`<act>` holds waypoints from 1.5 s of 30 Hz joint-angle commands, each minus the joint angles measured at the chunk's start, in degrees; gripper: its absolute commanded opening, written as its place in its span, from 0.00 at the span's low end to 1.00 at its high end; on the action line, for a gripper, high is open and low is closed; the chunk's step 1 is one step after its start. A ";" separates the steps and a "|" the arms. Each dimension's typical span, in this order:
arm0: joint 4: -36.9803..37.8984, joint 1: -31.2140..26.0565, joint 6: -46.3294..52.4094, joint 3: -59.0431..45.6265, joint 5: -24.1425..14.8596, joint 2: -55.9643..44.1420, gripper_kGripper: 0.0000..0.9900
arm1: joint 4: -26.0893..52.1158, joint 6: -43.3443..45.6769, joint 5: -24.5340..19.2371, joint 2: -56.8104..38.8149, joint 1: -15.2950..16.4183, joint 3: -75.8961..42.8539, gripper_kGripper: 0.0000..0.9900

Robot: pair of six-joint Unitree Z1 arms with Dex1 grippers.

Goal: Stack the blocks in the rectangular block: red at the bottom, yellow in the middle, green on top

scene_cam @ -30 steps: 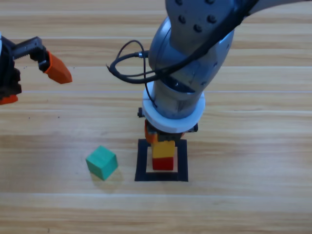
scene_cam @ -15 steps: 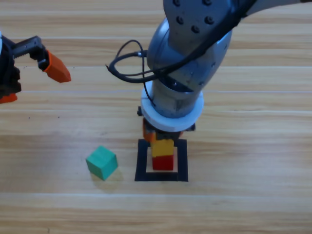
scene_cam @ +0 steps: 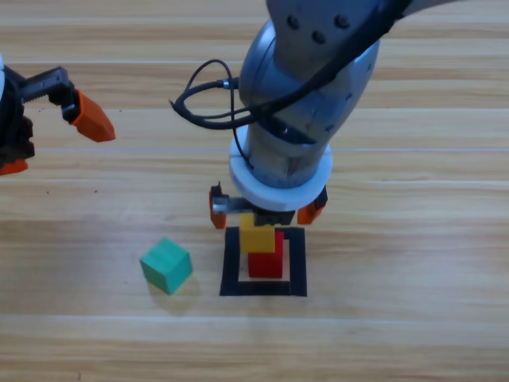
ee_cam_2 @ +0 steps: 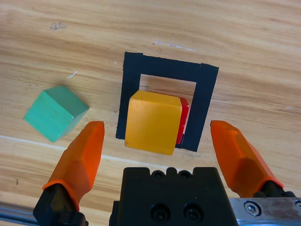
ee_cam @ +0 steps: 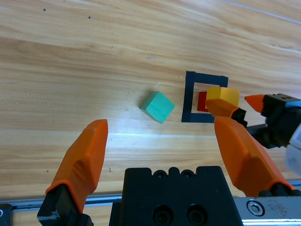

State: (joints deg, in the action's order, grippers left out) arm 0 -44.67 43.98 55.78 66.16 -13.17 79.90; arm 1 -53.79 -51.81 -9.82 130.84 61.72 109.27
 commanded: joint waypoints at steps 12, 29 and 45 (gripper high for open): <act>1.70 -1.17 12.60 -0.33 0.87 10.54 0.94 | -0.79 8.83 -7.23 -42.95 -2.75 -26.30 1.00; -1.82 -0.47 30.09 11.45 1.22 32.43 0.92 | 21.18 25.00 3.67 -47.52 -11.10 -53.99 1.00; -3.67 4.54 40.28 11.89 4.30 35.33 0.92 | 22.76 27.37 6.57 -43.82 -10.57 -53.90 1.00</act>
State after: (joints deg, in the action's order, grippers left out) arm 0 -48.08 45.46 94.10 77.61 -9.81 112.84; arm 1 -32.57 -24.94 -4.19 84.71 51.73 56.93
